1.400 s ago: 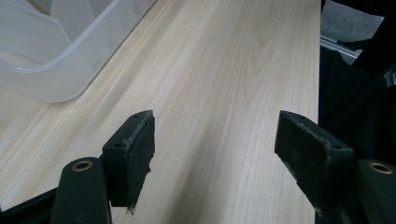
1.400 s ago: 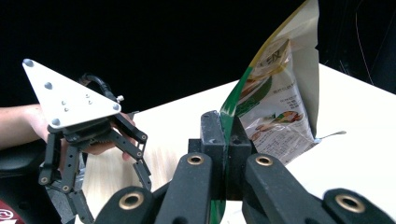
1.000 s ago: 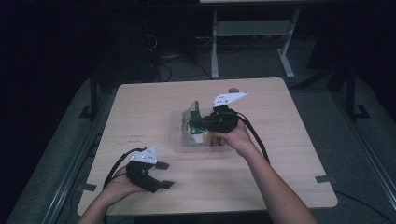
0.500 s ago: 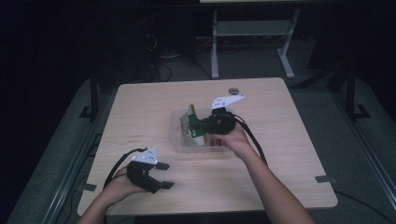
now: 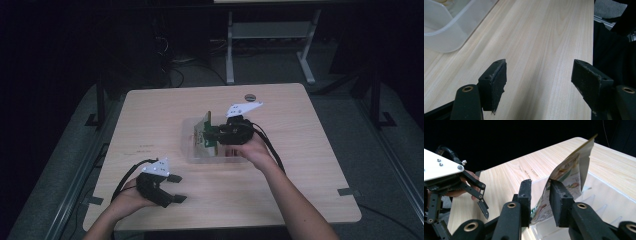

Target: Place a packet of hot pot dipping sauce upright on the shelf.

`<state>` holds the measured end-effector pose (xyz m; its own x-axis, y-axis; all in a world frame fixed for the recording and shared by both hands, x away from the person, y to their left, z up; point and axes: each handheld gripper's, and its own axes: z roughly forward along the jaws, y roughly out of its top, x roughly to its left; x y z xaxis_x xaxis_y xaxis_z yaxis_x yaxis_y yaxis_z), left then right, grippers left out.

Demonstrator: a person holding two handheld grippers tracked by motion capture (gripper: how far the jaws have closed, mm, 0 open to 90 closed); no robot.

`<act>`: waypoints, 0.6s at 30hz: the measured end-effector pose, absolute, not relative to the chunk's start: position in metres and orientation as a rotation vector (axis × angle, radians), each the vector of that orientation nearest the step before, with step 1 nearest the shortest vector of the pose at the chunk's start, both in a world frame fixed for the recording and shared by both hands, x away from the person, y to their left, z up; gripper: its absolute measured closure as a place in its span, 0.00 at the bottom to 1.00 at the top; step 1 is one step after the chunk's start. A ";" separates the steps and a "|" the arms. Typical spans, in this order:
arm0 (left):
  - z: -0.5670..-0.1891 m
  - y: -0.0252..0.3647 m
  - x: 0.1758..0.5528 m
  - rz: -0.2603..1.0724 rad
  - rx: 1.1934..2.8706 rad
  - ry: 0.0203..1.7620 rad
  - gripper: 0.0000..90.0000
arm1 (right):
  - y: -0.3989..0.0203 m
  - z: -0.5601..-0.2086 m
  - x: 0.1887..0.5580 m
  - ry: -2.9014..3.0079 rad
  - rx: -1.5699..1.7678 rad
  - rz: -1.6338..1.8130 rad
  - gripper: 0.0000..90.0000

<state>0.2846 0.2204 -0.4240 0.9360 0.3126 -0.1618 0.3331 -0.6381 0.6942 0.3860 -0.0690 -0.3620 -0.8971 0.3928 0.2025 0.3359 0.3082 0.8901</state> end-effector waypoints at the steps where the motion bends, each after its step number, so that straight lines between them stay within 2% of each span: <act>1: -0.424 0.220 0.285 -0.036 2.298 0.456 0.31 | -0.069 -0.361 0.385 2.498 0.695 1.668 0.79; 4: -0.424 0.220 0.285 -0.033 2.299 0.453 0.31 | -0.071 -0.360 0.383 2.500 0.692 1.656 0.76; 11: -0.425 0.220 0.285 -0.030 2.302 0.451 0.31 | -0.069 -0.359 0.377 2.529 0.693 1.599 0.54; 18: -0.424 0.220 0.285 -0.029 2.299 0.459 0.31 | -0.072 -0.360 0.369 2.542 0.687 1.568 0.49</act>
<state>0.2850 0.2203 -0.4243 0.9347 0.3170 -0.1604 0.3346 -0.6337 0.6975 0.3691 -0.0721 -0.3605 -0.8968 0.4103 0.1653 0.3319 0.3772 0.8646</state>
